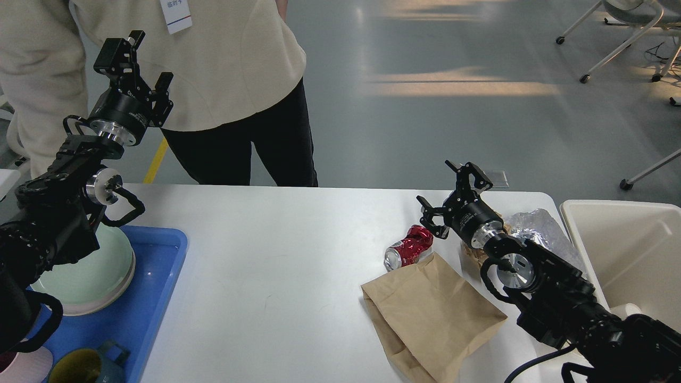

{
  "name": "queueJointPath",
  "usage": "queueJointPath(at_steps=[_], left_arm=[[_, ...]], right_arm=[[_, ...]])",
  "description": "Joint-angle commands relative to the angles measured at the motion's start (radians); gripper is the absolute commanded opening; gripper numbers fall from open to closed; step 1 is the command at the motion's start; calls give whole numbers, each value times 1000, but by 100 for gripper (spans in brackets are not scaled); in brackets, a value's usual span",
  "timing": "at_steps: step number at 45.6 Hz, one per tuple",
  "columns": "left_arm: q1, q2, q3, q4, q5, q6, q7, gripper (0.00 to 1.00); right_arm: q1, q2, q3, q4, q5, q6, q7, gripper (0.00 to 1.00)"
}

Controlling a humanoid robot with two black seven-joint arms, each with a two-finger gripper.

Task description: Tidy desktop

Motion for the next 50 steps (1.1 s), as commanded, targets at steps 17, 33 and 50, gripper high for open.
queueJointPath(at_steps=[17, 33, 50], left_arm=[[19, -12, -15, -1, -9, -37, 1, 96], [19, -90, -132, 4, -11, -23, -1, 96], [47, -93, -236, 3, -9, -40, -2, 96]], right_arm=[[1, 0, 0, 0, 0, 0, -1, 100], [-1, 0, 0, 0, 0, 1, 0, 100], [1, 0, 0, 0, 0, 0, 0, 100]])
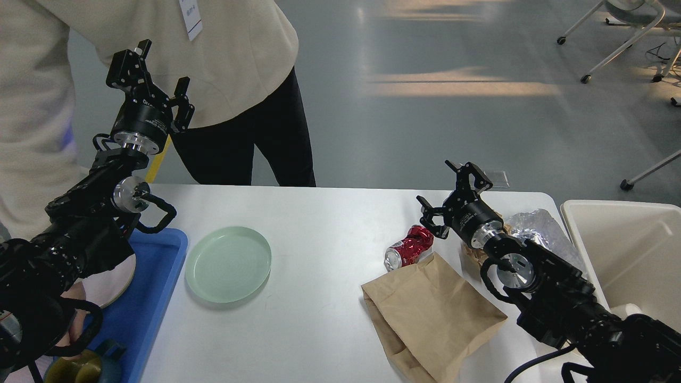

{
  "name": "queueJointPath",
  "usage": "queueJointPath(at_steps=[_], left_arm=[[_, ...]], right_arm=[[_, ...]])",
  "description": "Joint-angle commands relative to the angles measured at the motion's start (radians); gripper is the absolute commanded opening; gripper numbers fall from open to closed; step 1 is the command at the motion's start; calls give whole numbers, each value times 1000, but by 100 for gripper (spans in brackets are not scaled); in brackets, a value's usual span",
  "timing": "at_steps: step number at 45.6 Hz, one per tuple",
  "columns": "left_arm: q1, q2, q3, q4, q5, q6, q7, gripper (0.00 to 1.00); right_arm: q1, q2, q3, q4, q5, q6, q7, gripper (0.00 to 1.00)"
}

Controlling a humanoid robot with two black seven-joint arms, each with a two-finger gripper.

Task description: Tidy desktop

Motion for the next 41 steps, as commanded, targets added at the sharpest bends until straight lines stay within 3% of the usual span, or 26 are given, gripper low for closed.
queueJointPath(at_steps=[1, 41], left_arm=[[2, -6, -5, 0, 1, -1, -1, 96], [19, -23, -3, -5, 0, -31, -10, 96]], right_arm=[[1, 0, 0, 0, 0, 0, 0, 100], [-1, 0, 0, 0, 0, 0, 0, 100]])
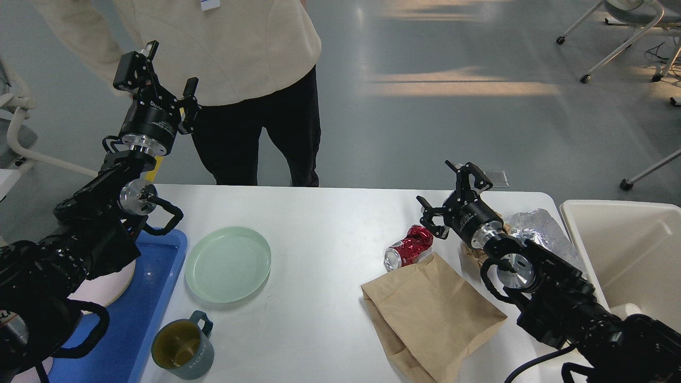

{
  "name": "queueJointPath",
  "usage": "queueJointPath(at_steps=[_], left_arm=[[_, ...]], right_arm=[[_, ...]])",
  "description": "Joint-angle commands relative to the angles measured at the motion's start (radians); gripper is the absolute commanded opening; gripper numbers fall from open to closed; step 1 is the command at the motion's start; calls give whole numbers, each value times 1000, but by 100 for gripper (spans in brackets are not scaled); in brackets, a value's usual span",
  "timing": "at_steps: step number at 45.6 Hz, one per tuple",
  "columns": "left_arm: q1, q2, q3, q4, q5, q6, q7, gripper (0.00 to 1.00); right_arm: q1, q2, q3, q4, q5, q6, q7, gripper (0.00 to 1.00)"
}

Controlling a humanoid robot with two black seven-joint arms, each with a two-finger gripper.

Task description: Tidy desktop

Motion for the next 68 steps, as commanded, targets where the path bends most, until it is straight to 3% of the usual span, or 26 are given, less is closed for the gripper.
queueJointPath(at_steps=[1, 31, 44, 52, 63, 68], left_arm=[[13, -5, 1, -1, 0, -1, 0, 96], [26, -18, 1, -1, -2, -3, 8, 96], [-44, -13, 23, 2, 14, -72, 11, 96], [-119, 16, 220, 6, 17, -60, 11, 96], [-138, 76, 274, 2, 20, -71, 14, 96], [-211, 99, 438, -3, 20, -89, 14, 96]], right_arm=[[-1, 0, 0, 0, 0, 1, -1, 100], [1, 0, 0, 0, 0, 0, 0, 100], [-1, 0, 0, 0, 0, 0, 0, 100], [-1, 0, 0, 0, 0, 1, 0, 100], [-1, 0, 0, 0, 0, 0, 0, 100], [1, 0, 0, 0, 0, 0, 0, 100]])
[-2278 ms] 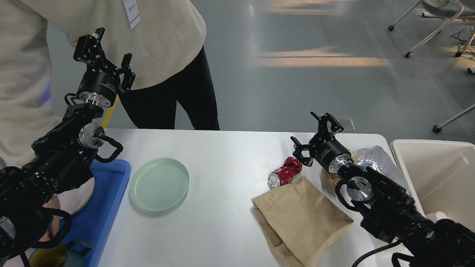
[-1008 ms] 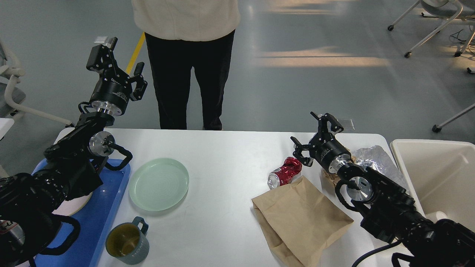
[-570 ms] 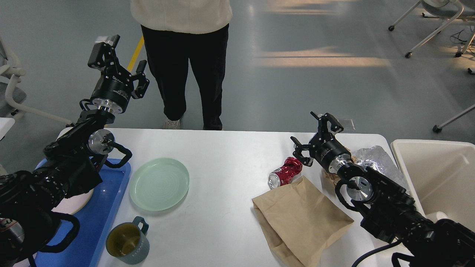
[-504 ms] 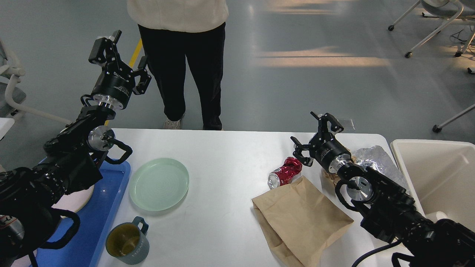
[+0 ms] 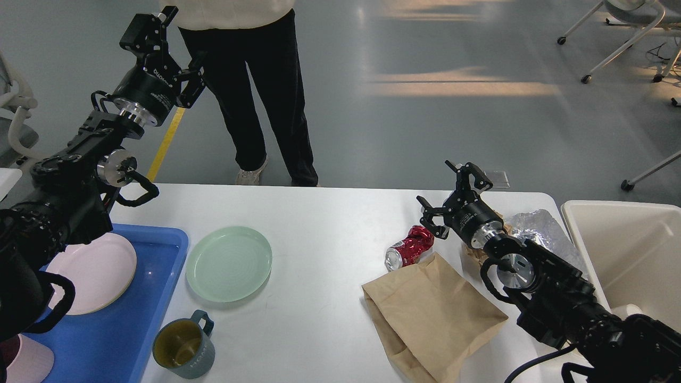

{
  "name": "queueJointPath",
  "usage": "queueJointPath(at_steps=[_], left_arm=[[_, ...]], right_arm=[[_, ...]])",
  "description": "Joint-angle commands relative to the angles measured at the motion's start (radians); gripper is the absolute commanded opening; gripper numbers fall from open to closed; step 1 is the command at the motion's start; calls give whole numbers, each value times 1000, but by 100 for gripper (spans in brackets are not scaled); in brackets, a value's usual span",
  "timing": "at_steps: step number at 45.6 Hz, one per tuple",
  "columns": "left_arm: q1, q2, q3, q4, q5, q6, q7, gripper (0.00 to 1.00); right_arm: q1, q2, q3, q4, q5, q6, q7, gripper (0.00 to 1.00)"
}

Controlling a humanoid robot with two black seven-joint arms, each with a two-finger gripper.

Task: Tidy desktop
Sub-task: 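Raise the left arm and swing the left gripper over the table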

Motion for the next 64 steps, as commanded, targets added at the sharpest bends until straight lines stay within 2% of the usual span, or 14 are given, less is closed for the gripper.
queueJointPath(at_steps=[1, 5, 9, 13, 14, 15, 22, 33, 39, 53, 64], left_arm=[[-78, 38, 195, -5, 2, -29, 0, 96], [-153, 76, 421, -9, 5, -122, -1, 96], [-246, 85, 640, -9, 5, -256, 0, 96], [-305, 99, 762, -37, 5, -383, -1, 96], [-335, 114, 789, -84, 6, -435, -1, 96], [-352, 125, 803, -116, 8, -451, -1, 96], [-472, 184, 967, -293, 74, -451, 0, 96], [-711, 187, 1392, -476, 108, -451, 0, 96], [-779, 164, 1523, -546, 114, -451, 0, 96], [-793, 75, 1555, -551, 137, -451, 0, 96], [-793, 56, 1544, -548, 137, -451, -1, 96]], right_arm=[[0, 0, 0, 0, 0, 0, -2, 100], [1, 0, 0, 0, 0, 0, 0, 100], [1, 0, 0, 0, 0, 0, -2, 100], [1, 0, 0, 0, 0, 1, -2, 100], [1, 0, 0, 0, 0, 0, 0, 100], [1, 0, 0, 0, 0, 0, -2, 100], [1, 0, 0, 0, 0, 0, -2, 100], [0, 0, 0, 0, 0, 1, -2, 100], [0, 0, 0, 0, 0, 0, 0, 100], [1, 0, 0, 0, 0, 0, 0, 100], [0, 0, 0, 0, 0, 1, 0, 100]])
